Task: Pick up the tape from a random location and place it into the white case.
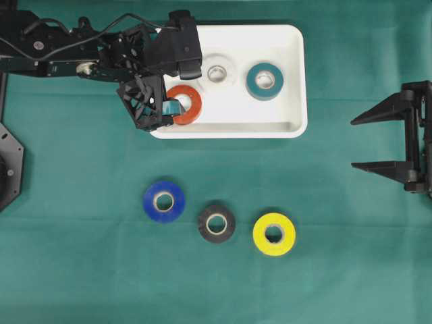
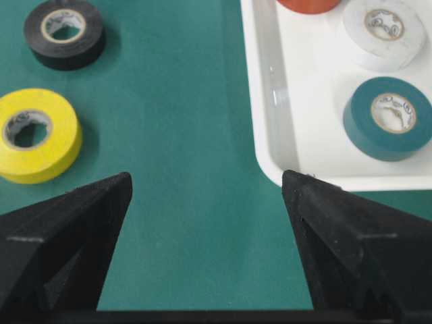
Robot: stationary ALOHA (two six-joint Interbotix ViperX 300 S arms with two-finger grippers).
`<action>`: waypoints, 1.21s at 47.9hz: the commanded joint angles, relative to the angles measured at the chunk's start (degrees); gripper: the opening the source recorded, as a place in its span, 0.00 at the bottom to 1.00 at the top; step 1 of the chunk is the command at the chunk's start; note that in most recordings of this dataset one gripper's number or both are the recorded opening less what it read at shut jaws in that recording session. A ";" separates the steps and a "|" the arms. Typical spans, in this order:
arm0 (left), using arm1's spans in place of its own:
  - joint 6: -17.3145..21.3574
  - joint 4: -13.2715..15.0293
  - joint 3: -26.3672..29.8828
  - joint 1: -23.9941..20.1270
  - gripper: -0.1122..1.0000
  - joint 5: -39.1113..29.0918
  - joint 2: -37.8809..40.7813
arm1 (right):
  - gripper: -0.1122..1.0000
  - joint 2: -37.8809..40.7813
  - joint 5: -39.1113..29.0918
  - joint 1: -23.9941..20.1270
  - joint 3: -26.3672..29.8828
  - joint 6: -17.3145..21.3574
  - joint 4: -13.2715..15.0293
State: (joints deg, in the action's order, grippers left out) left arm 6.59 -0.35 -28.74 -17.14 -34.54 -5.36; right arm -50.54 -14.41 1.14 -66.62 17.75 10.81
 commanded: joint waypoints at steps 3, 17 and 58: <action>0.00 0.09 0.79 1.23 0.95 0.09 -1.41 | 0.88 0.44 0.18 -0.09 1.32 0.09 0.09; -0.09 0.09 0.79 9.93 0.95 0.18 -1.85 | 0.88 0.44 0.26 -0.09 1.58 0.35 0.09; -2.46 0.09 -9.14 15.47 0.95 5.54 -21.97 | 0.88 -1.05 -0.97 -0.09 3.78 0.44 -0.18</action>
State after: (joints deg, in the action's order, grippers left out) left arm 4.13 -0.26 -37.27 -1.85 -30.67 -23.73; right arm -51.42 -15.47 1.05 -64.51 18.11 10.81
